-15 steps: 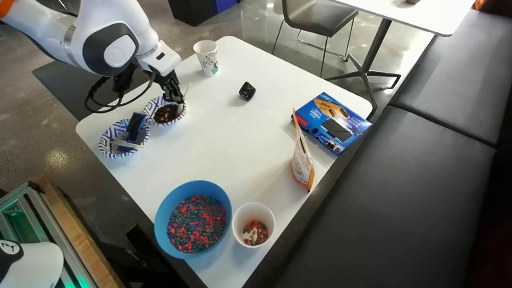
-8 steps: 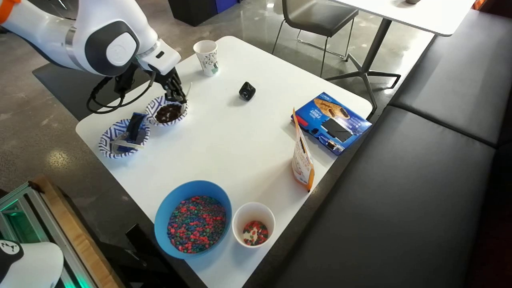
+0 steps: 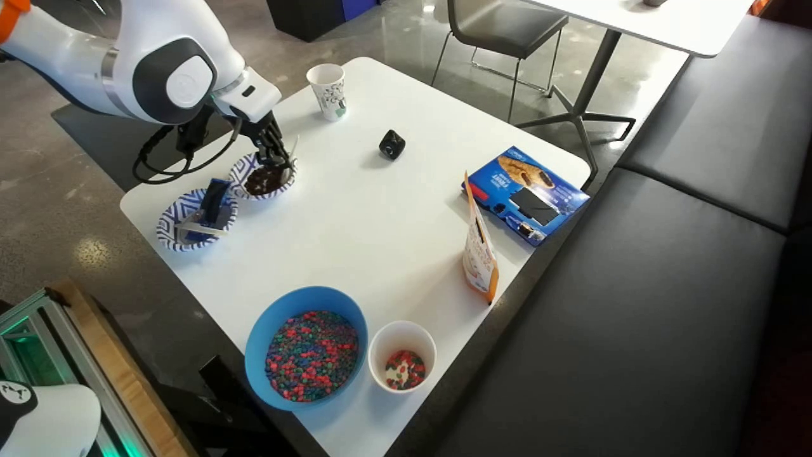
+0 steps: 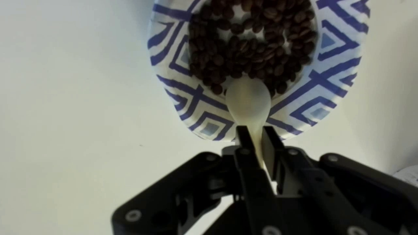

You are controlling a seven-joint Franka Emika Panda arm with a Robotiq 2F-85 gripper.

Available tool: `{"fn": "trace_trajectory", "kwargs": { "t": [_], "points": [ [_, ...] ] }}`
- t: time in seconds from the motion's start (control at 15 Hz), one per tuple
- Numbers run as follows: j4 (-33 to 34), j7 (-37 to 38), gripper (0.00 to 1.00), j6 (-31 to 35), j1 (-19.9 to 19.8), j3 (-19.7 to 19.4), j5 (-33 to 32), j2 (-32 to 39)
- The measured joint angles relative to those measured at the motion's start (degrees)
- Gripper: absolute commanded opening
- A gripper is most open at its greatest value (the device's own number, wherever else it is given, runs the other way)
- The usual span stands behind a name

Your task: Use the spoon to scoop some of the contents in the bowl and put the spoon on the table

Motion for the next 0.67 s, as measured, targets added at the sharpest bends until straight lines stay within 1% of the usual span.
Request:
{"fn": "trace_trajectory", "kwargs": {
  "t": [0.13, 0.33, 0.67],
  "points": [
    [0.0, 0.0, 0.03, 0.0, -0.1, 0.6, 0.3, 0.0],
    [-0.2, -1.1, 0.03, 0.0, -1.5, 2.9, 2.8, 0.0],
    [-0.6, -7.6, 0.03, -0.1, -5.9, 8.7, 12.5, -0.1]
  ]
}}
